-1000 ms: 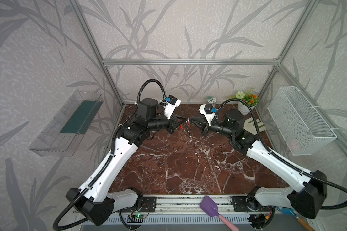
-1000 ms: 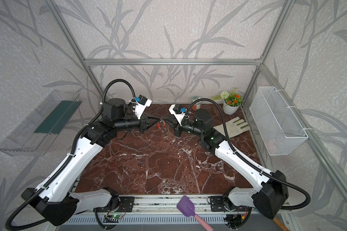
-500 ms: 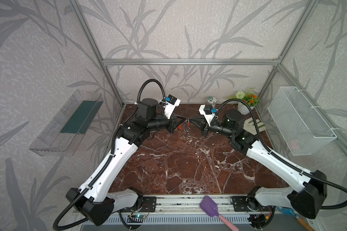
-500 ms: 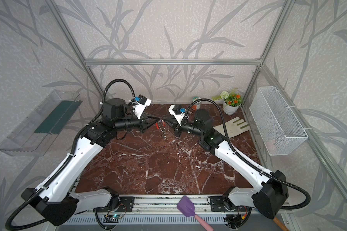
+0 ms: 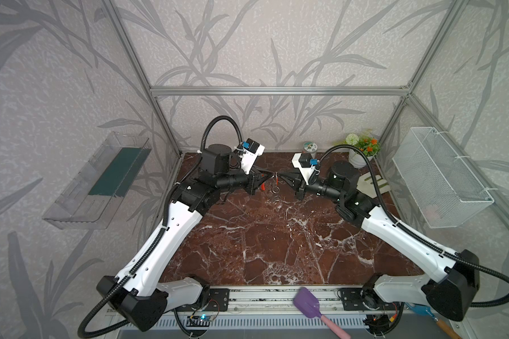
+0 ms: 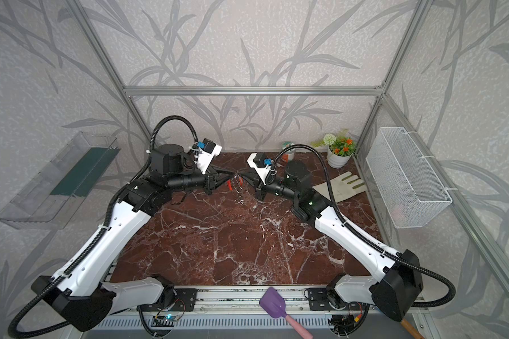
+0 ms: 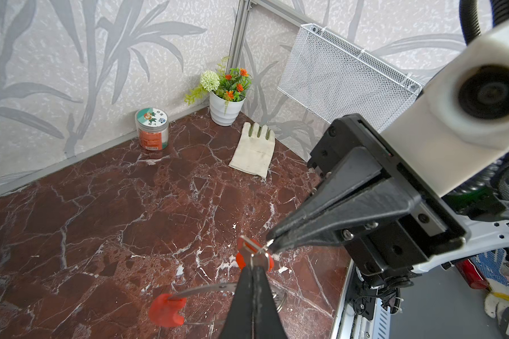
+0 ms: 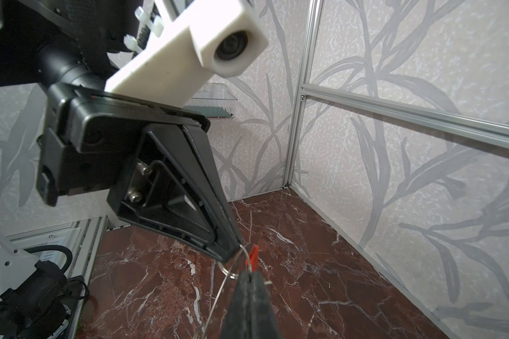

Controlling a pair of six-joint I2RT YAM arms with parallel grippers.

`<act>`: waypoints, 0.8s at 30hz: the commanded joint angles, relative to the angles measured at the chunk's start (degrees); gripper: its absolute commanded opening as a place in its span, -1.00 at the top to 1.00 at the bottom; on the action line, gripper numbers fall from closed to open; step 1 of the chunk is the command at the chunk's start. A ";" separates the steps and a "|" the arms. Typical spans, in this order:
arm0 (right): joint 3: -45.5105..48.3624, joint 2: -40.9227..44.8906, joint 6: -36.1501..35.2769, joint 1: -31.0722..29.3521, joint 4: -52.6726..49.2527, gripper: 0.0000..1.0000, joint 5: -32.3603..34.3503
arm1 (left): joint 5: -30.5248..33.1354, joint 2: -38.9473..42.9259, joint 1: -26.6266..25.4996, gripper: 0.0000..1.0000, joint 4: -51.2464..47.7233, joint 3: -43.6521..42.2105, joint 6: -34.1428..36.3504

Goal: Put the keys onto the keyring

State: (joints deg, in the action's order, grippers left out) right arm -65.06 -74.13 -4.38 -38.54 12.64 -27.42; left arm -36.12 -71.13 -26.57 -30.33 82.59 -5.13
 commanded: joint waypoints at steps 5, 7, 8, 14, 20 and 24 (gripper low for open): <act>-0.11 -0.33 -0.37 -0.48 1.25 1.00 -1.10 | -0.77 -0.04 -0.21 1.00 1.36 1.46 0.21; -0.16 -0.40 -0.60 -0.57 1.03 1.00 -0.89 | -0.79 0.07 -0.24 1.00 1.40 1.49 0.29; -0.15 -0.40 -0.62 -0.57 1.06 1.00 -0.76 | -0.79 0.06 -0.18 1.00 1.41 1.44 0.20; -0.23 -0.56 -0.68 -0.61 1.03 1.00 -1.73 | -0.71 0.18 -0.24 1.00 1.34 1.26 0.13; -0.15 -0.49 -0.28 -0.62 1.15 1.00 -0.01 | -0.97 0.18 -0.21 1.00 1.51 1.35 -0.02; -0.20 -0.40 -0.17 -0.57 1.32 1.00 0.75 | -1.10 0.18 -0.16 1.00 1.50 1.37 -0.05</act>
State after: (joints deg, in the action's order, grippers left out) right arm -65.08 -74.35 -4.56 -38.70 12.58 -27.18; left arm -36.27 -71.13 -26.59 -30.28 82.59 -5.15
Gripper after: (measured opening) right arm 0.046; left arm 0.049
